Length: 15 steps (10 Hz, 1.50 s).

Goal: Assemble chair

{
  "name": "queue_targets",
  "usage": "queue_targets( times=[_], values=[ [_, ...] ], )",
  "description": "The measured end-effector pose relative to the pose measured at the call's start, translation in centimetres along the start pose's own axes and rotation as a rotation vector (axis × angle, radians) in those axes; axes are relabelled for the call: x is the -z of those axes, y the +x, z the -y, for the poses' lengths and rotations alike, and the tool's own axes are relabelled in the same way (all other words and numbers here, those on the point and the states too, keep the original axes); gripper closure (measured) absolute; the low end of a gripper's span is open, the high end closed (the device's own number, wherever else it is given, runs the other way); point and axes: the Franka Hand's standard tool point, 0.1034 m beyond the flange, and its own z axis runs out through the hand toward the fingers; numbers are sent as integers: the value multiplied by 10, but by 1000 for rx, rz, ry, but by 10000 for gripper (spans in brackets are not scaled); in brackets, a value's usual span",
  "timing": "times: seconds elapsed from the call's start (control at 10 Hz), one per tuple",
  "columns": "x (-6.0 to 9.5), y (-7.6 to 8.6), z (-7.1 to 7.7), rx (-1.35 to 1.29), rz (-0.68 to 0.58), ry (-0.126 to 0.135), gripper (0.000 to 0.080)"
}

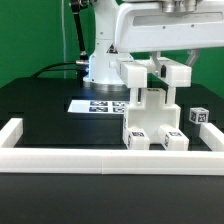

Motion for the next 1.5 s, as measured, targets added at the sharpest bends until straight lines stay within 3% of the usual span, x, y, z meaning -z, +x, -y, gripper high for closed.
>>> queue_targets(
  times=[0.2,0.6,1.5],
  values=[
    [-3,-1,-1,3,-13,-4,511],
    [-5,-1,12,0,-21,-5,510],
    [-5,-1,8,3,-21,-6,509]
  ],
)
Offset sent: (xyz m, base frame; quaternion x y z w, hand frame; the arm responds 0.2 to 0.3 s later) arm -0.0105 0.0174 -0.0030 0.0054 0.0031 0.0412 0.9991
